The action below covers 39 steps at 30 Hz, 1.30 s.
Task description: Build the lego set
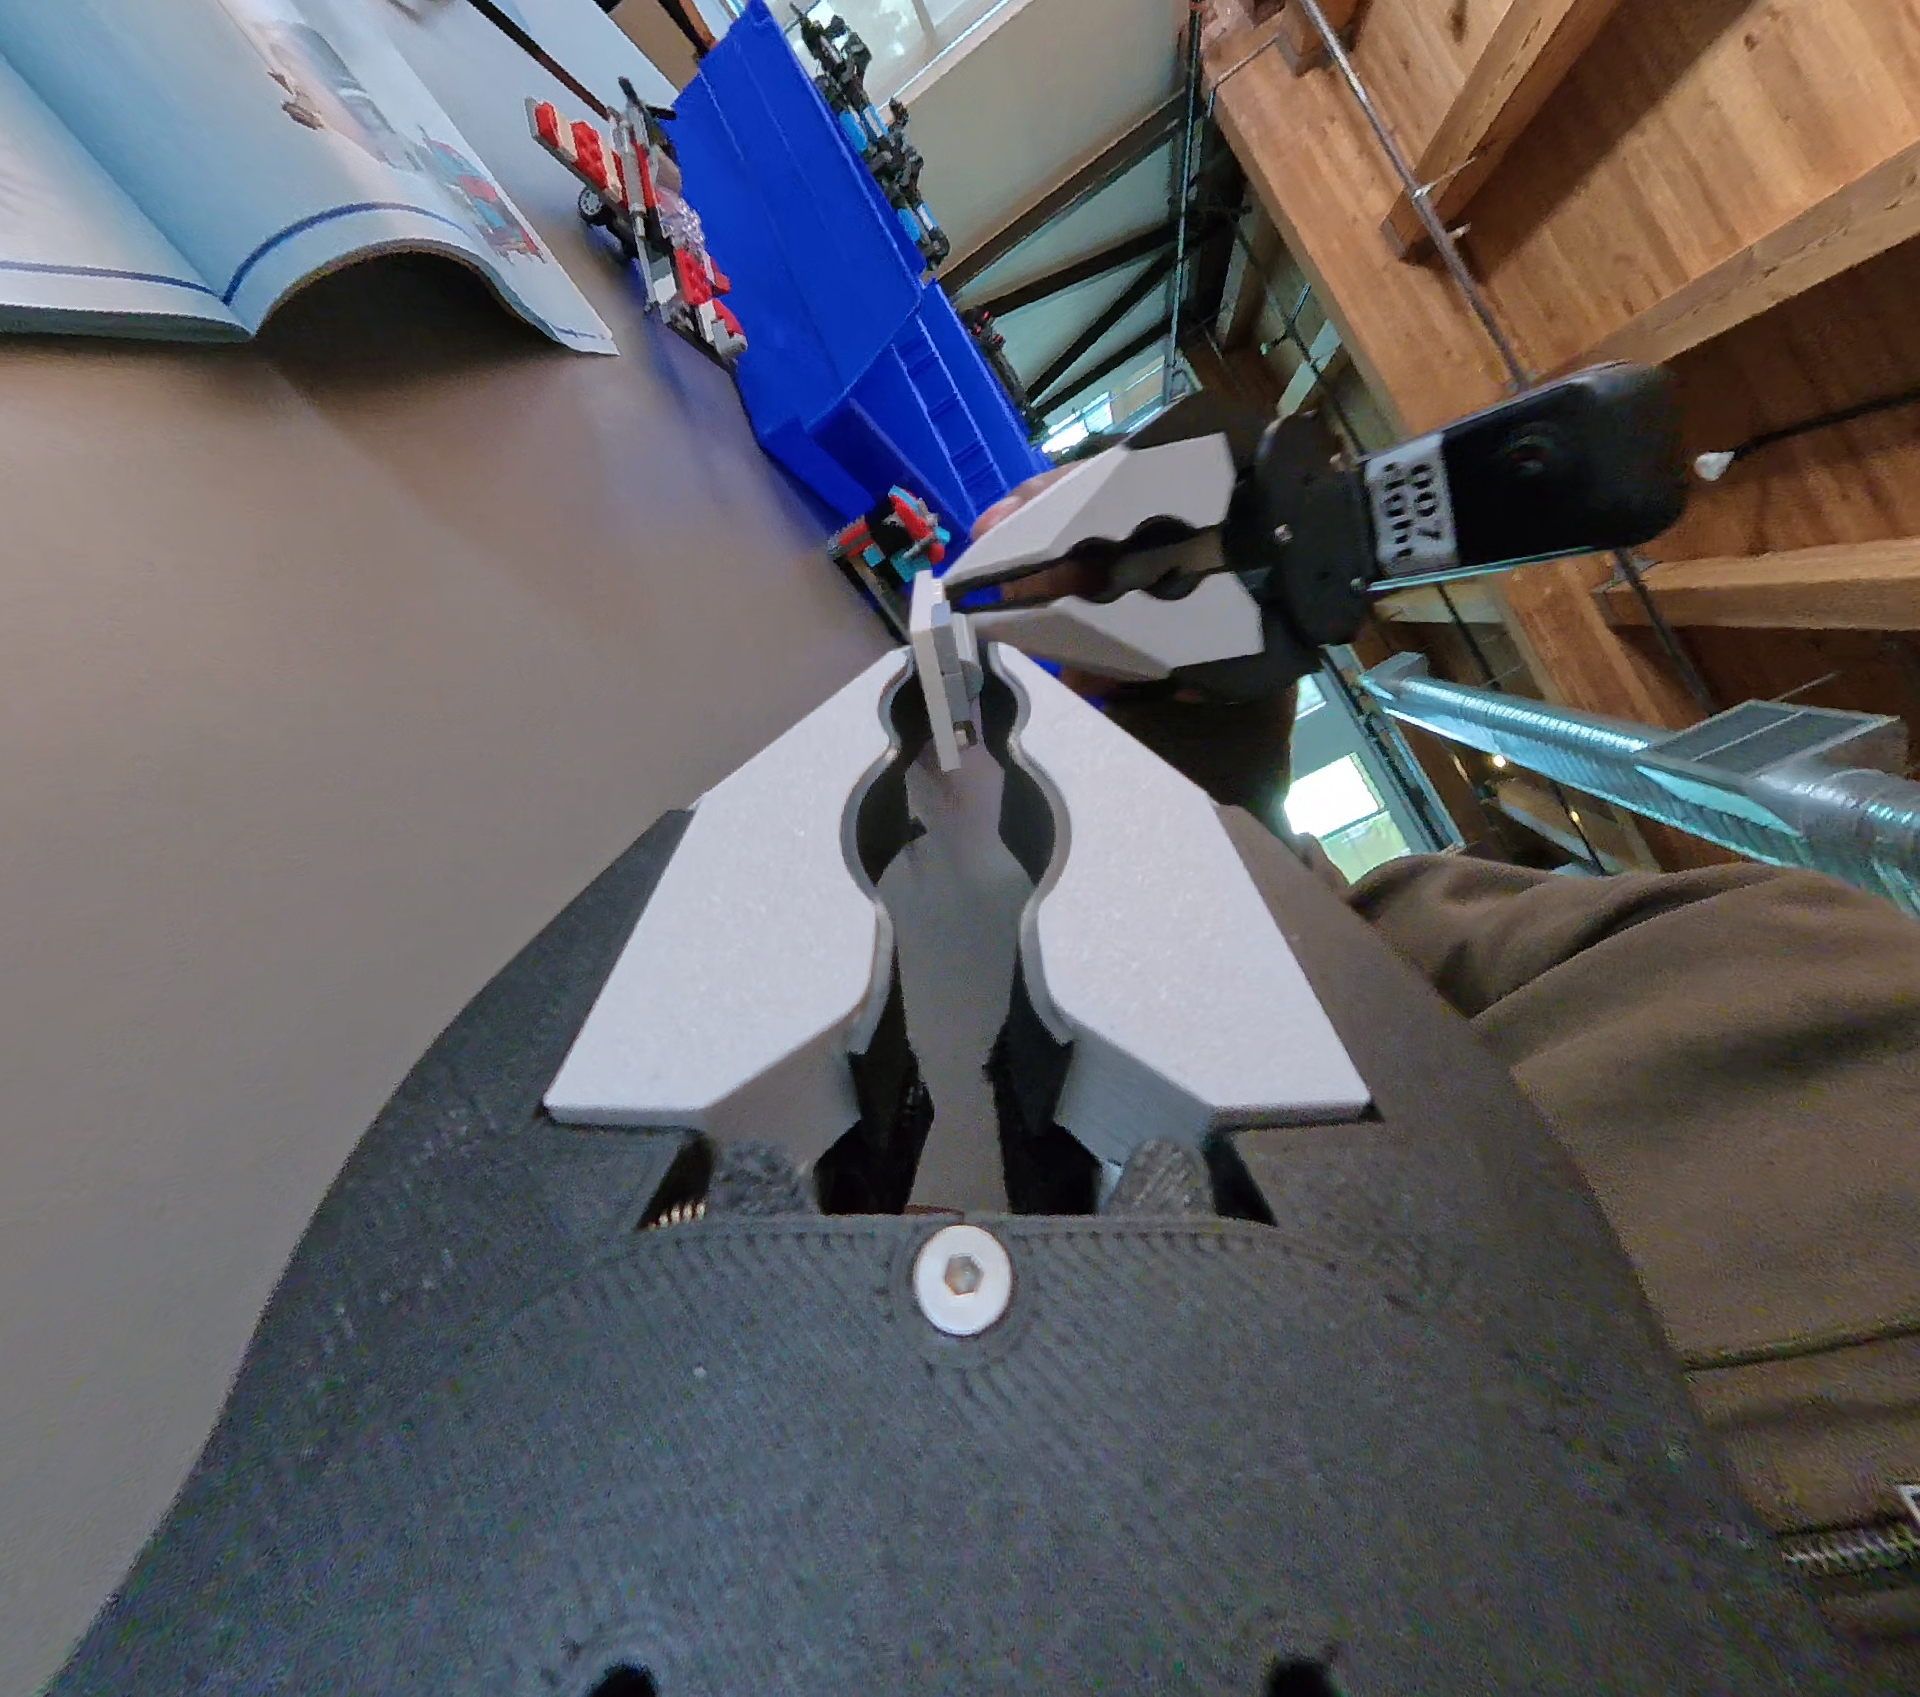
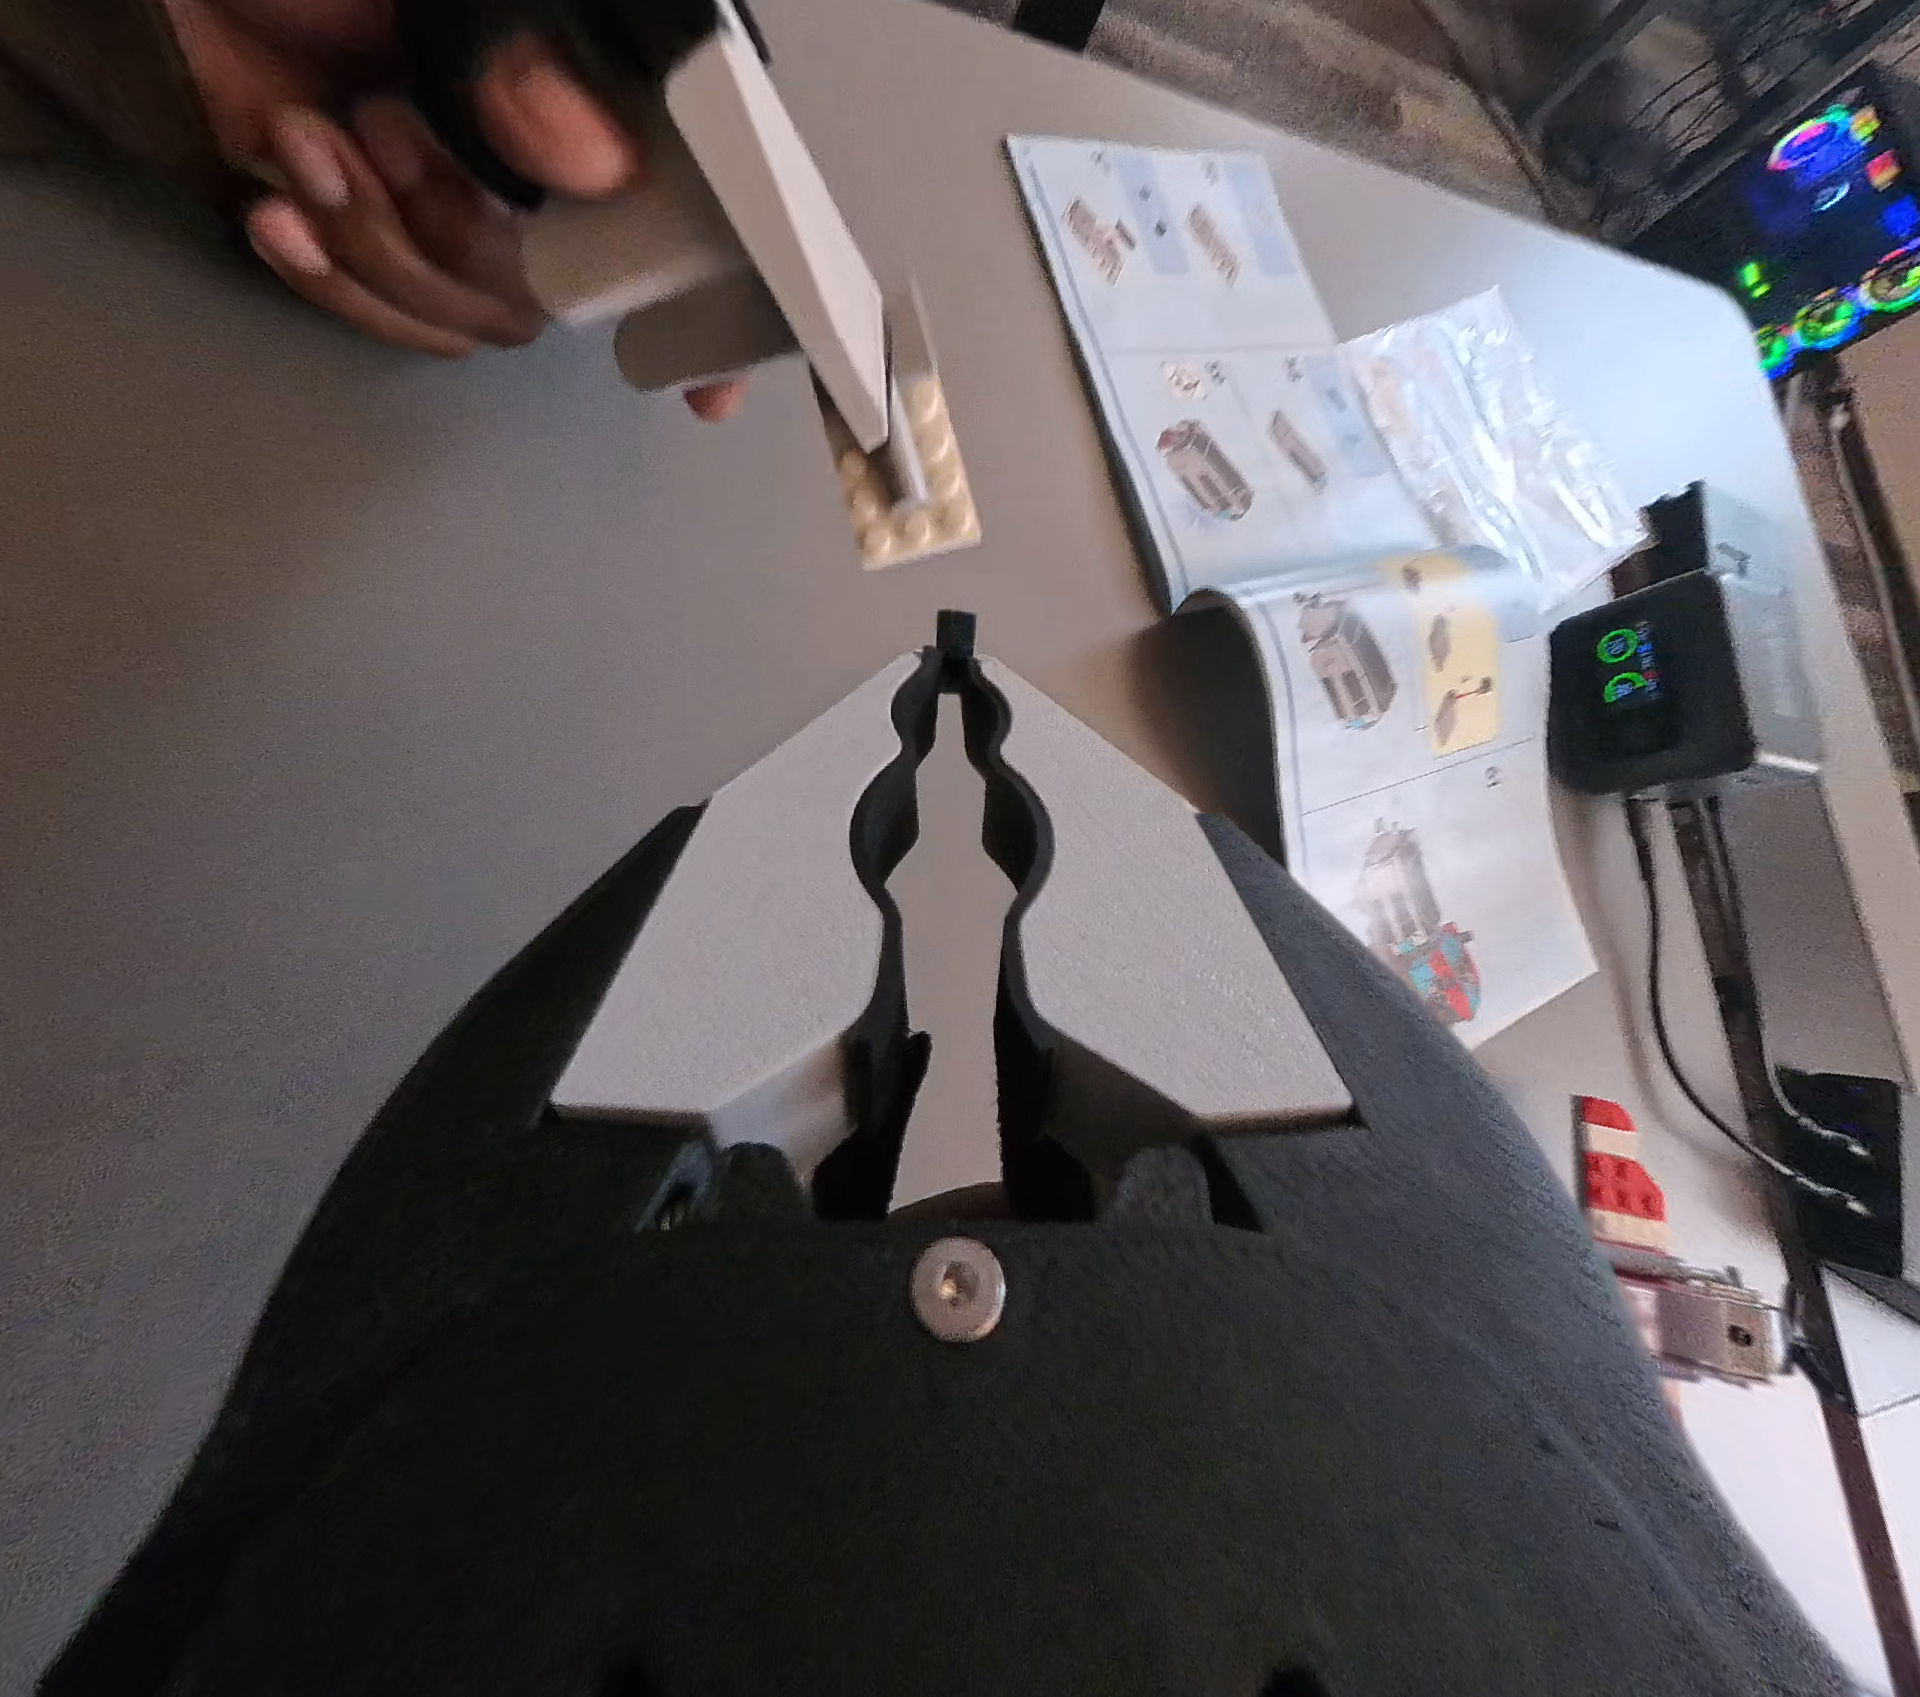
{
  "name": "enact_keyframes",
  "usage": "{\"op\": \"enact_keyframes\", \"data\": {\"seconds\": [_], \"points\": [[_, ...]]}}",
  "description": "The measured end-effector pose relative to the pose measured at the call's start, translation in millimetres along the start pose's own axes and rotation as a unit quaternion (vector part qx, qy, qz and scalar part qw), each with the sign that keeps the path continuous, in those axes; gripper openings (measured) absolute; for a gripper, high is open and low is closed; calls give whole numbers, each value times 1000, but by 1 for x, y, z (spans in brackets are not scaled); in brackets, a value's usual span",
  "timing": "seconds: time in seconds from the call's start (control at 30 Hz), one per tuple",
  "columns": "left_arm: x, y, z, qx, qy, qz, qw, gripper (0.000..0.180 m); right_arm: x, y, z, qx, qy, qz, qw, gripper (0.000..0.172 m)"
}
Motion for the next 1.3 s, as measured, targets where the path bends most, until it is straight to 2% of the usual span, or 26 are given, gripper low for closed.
{"op": "enact_keyframes", "data": {"seconds": [0.17,0.53,1.07,1.3], "points": [[7,-5,-2,-3,-18,24,1000,10,-20,5,10,-3,1,-21,1000,5],[21,-12,-12,17,-47,69,996,10,-21,1,20,-15,2,-7,1000,5],[24,-13,-17,37,-46,76,995,10,-24,2,27,-31,7,-16,999,7],[25,-13,-21,50,-40,76,995,10,-24,4,25,-41,-14,-27,999,13]]}}
Point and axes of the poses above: each gripper's, where its closed fingertips meet, y back along the fingers, x out of its underside, z = x × y across the jaws, the point moved 2 cm from there along y, back along the fingers, and after that the axes turned 2 degrees about -y, right-handed, at the moved point
